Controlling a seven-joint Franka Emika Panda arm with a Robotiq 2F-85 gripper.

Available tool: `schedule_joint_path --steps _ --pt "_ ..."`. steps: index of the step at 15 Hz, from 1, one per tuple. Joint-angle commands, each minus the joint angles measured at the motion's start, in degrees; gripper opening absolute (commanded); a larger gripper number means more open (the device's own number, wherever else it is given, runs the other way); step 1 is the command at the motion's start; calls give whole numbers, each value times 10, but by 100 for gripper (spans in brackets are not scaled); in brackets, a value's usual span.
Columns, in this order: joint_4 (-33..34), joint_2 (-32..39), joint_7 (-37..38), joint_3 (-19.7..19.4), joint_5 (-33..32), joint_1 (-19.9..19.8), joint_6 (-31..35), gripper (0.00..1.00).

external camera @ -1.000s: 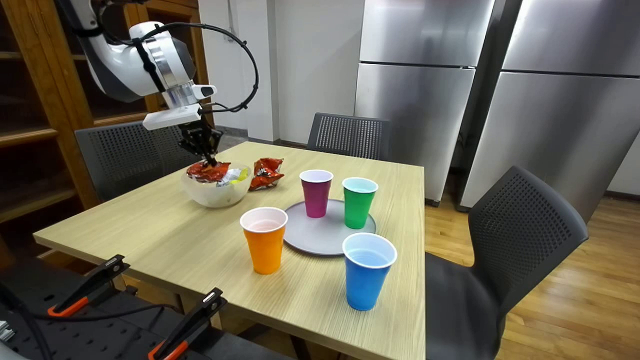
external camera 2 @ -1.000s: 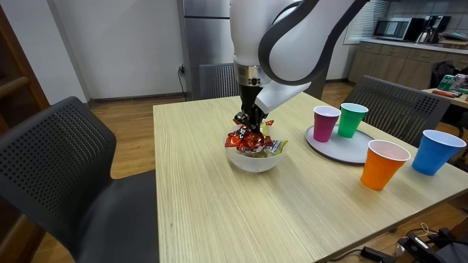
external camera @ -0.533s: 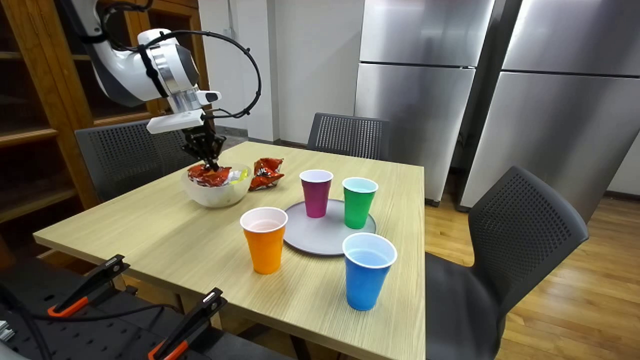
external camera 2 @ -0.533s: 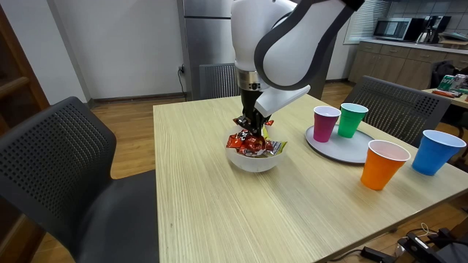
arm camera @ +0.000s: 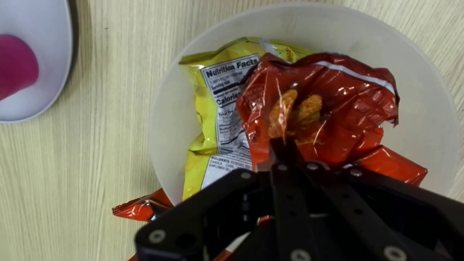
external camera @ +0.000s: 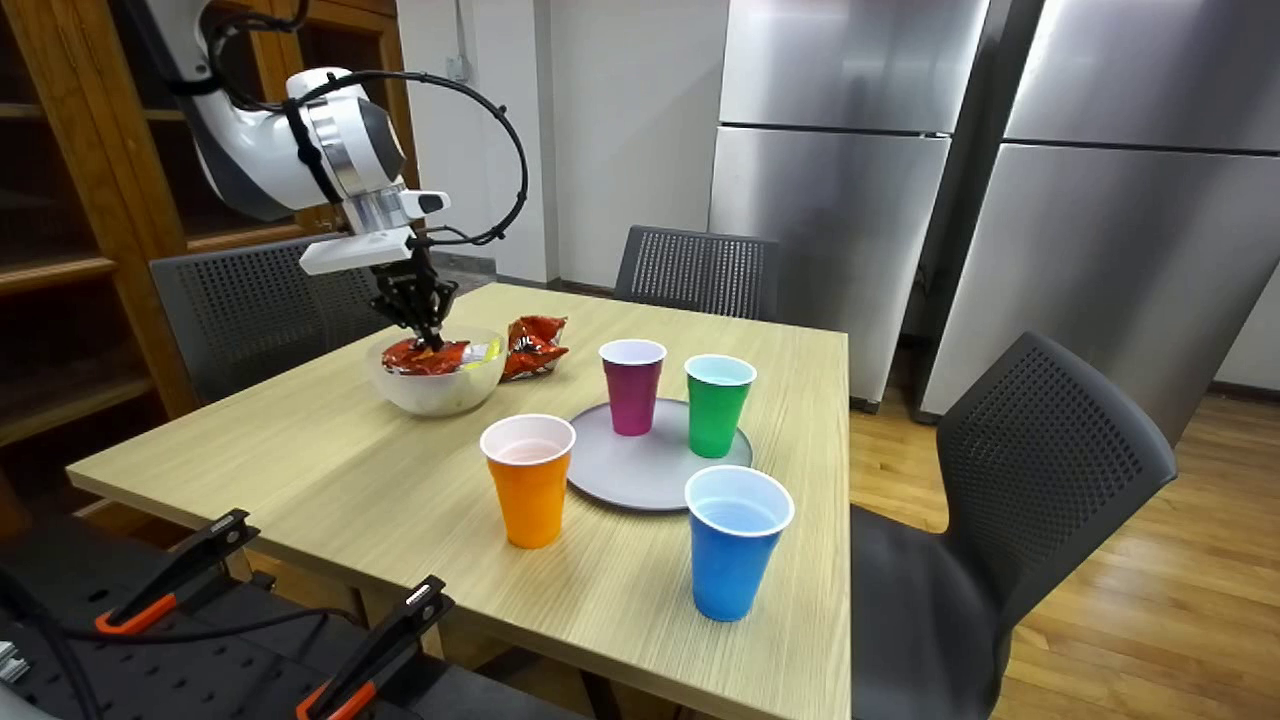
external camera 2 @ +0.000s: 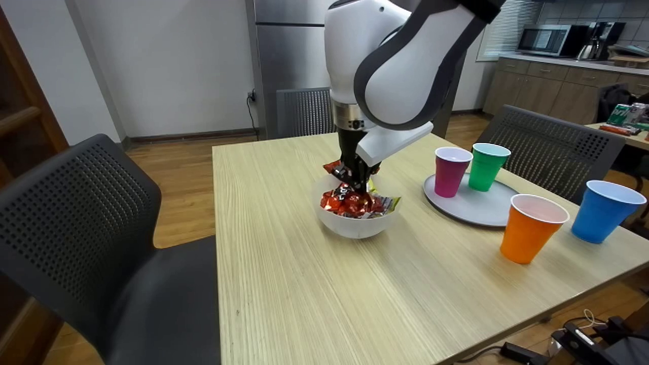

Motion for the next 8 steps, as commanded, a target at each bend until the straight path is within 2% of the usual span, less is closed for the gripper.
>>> schedule_joint_path --steps 1,3,4,5,8 --pt "6 8 -21 -11 17 15 -13 0" --pt "4 7 -25 -10 18 17 -13 0" --pt "1 5 -33 -5 20 16 -13 26" --pt "-1 3 -38 -3 20 16 -10 27" --pt "-17 -11 -58 5 21 17 4 48"
